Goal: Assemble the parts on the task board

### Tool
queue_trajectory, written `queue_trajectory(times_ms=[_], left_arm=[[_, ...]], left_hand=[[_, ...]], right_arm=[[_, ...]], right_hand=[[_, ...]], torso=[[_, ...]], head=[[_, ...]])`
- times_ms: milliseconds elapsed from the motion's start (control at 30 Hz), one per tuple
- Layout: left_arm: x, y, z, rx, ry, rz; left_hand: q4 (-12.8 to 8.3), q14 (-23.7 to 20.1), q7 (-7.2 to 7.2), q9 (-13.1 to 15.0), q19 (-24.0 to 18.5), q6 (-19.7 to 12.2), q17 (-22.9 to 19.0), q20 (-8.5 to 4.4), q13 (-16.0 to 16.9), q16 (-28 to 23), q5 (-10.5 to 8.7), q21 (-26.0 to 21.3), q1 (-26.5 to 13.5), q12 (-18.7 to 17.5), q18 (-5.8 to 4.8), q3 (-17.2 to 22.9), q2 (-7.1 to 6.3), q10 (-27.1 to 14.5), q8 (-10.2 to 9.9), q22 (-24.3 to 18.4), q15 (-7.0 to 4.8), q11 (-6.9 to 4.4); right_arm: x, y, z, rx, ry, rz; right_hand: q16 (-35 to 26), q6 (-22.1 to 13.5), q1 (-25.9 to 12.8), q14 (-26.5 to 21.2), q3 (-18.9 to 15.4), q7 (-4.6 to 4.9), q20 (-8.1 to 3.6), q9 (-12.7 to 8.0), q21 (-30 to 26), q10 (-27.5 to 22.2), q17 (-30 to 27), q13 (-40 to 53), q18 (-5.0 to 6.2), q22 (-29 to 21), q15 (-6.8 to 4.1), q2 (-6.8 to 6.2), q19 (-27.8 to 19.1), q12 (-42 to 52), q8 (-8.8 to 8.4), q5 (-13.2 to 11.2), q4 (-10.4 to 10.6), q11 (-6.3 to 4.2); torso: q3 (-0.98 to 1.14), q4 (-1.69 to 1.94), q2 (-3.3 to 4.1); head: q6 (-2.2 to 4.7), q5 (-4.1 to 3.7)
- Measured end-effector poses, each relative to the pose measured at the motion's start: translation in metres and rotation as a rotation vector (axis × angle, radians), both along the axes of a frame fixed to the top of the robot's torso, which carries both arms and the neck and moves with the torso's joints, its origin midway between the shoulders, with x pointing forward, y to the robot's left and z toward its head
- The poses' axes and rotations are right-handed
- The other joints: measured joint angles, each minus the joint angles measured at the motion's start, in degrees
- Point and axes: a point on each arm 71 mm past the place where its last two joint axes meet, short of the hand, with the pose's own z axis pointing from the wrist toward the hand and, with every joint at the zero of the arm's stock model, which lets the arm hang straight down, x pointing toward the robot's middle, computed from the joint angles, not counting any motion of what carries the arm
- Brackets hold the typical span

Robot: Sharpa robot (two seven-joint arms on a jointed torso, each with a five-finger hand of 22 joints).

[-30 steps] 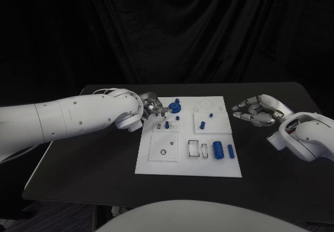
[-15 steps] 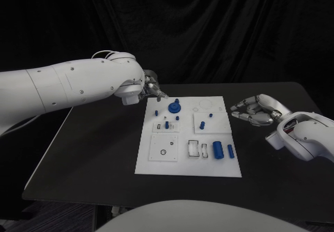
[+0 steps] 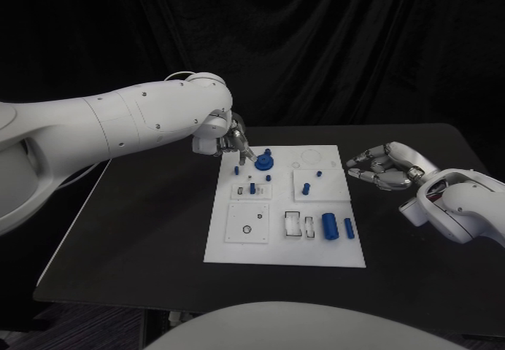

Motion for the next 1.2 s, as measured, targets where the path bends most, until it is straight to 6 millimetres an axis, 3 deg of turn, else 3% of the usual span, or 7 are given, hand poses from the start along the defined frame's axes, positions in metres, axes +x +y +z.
queue_trajectory(times_ms=[133, 367, 733, 1200], left_arm=[[-0.001, -0.004, -0.011, 0.015, 0.042, -0.012], [-0.004, -0.009, -0.025, 0.026, 0.086, -0.021], [-0.006, -0.008, -0.042, 0.031, 0.119, -0.01], [-0.007, -0.009, -0.05, 0.024, 0.127, -0.003]], left_hand=[[0.47, 0.0, 0.3, -1.77, -0.66, 0.37, 0.0, 0.04, 0.0, -0.26, -0.8, -0.9, -0.85, 0.0, 0.01, -0.47, -0.1, 0.0, -1.67, -0.62, 0.0, 0.0], [0.54, 0.0, 0.29, -2.82, -0.92, 0.72, 0.0, 0.31, 0.0, -0.5, -0.8, -1.48, -1.14, 0.0, 0.01, -0.54, 0.08, 0.0, -2.63, -1.09, 0.0, 0.0], [0.54, 0.0, 0.5, -3.86, -1.33, 0.93, 0.0, 0.31, 0.0, -0.7, -0.8, -2.14, -1.14, 0.0, 0.0, -0.53, 0.08, 0.0, -3.6, -1.46, 0.01, 0.0], [0.21, 0.0, 0.71, -5.09, -1.74, 1.13, 0.0, 0.31, 0.0, -0.93, -0.53, -2.52, -1.14, 0.0, 0.0, -0.21, 0.08, 0.0, -4.81, -1.64, 0.01, 0.0]], right_arm=[[-0.001, 0.002, 0.0, 0.005, -0.002, 0.007], [-0.001, 0.003, 0.001, 0.007, -0.004, 0.01], [-0.001, 0.005, 0.001, 0.011, -0.006, 0.014], [-0.002, 0.005, 0.001, 0.013, -0.005, 0.015]], right_hand=[[0.0, 0.0, 0.0, 0.0, 0.0, 0.0, 0.0, 0.0, 0.0, 0.0, 0.0, 0.0, 0.0, 0.0, 0.0, 0.0, 0.0, 0.0, 0.0, 0.0, 0.0, 0.0], [0.0, 0.0, 0.0, 0.0, 0.0, 0.0, 0.0, 0.0, 0.0, 0.0, 0.0, 0.0, 0.0, 0.0, 0.0, 0.0, 0.0, 0.0, 0.0, 0.0, 0.0, 0.0], [0.0, 0.0, 0.0, 0.0, 0.0, 0.0, 0.0, 0.0, 0.0, 0.0, 0.0, 0.0, 0.0, -0.01, 0.0, 0.0, 0.0, 0.0, 0.0, 0.0, 0.0, 0.0], [0.0, 0.0, 0.0, 0.0, 0.0, 0.0, 0.0, 0.01, 0.0, 0.0, 0.0, 0.0, 0.0, -0.01, 0.0, 0.0, 0.0, 0.0, 0.0, 0.0, 0.0, 0.0]], torso=[[-0.05, -0.13, 0.13], [-0.19, -0.27, 0.36], [-0.27, -0.8, 0.59], [-0.24, -0.76, 0.53]], head=[[0.0, -0.02], [0.0, 0.22], [0.0, 0.93], [0.0, 0.75]])
